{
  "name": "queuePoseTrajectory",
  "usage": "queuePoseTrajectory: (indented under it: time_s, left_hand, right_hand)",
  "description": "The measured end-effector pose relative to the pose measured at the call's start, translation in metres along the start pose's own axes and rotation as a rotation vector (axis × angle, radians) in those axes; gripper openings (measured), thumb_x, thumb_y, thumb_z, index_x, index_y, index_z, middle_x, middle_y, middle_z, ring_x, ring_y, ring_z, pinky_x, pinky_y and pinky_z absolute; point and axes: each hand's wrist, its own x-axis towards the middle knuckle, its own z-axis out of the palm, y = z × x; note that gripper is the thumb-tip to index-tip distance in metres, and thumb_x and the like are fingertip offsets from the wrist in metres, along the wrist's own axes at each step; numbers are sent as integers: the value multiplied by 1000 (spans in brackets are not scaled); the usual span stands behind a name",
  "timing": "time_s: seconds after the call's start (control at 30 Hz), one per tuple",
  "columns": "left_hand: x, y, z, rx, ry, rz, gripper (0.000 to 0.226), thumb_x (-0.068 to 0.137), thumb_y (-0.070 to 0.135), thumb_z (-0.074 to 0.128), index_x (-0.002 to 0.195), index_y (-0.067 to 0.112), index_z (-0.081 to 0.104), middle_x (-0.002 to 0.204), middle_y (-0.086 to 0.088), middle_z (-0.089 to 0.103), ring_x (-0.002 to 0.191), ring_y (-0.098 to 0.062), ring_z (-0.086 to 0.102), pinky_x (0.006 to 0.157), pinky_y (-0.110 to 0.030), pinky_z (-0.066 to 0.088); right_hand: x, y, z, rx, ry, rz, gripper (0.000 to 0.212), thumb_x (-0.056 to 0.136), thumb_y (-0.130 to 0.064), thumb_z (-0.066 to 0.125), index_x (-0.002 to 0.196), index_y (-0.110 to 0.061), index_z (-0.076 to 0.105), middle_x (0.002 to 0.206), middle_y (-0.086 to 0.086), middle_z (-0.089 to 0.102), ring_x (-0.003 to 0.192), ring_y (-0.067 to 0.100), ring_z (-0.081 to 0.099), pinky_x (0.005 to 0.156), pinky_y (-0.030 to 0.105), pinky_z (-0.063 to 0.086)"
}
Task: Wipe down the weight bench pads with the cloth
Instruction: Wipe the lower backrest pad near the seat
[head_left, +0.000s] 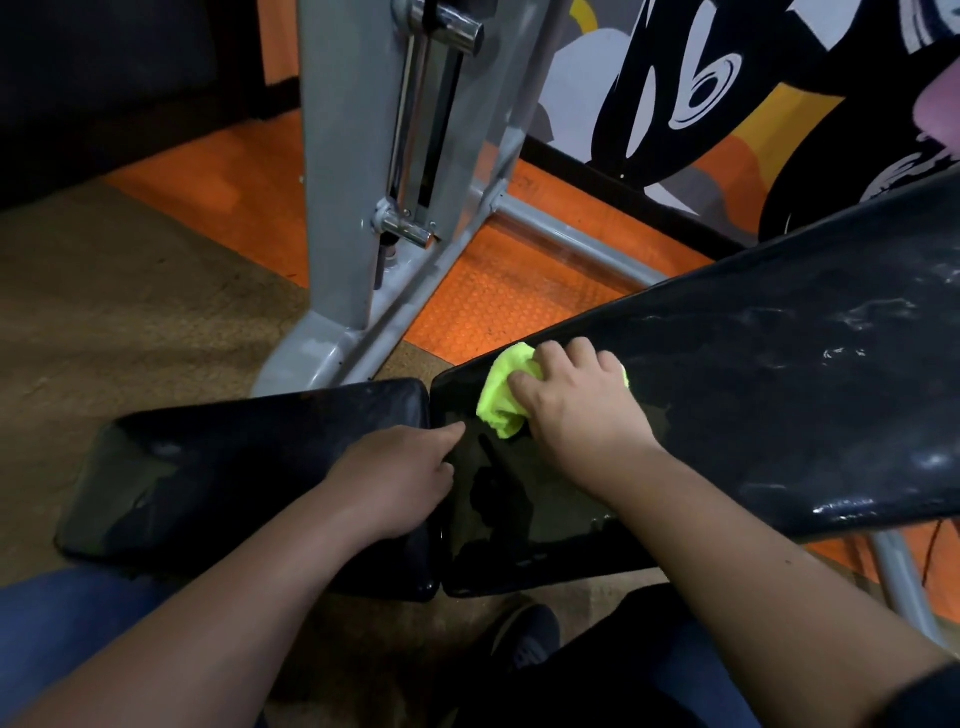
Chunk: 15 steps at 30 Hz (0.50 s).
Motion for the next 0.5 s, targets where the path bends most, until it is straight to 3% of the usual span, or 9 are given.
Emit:
queuePoseTrajectory:
  time_s: [0.33, 0.5]
  left_hand:
    - [3, 0, 1, -15, -14, -3, 52, 99, 35, 42, 149, 45, 35, 132, -4, 64, 116, -25, 61, 93, -41, 52]
    - [4, -1, 1, -15, -8, -8, 57, 100, 35, 42, 154, 43, 28, 141, -5, 59, 124, -27, 57, 96, -40, 50]
  right_hand:
    - [12, 3, 3, 11, 9, -16, 31, 87, -23, 62, 117, -26, 58, 115, 8, 48, 97, 30, 41, 75, 42, 33]
    - [22, 14, 6, 17, 48, 10, 25, 89, -23, 58, 114, -25, 58, 111, 7, 47, 96, 30, 42, 73, 40, 32]
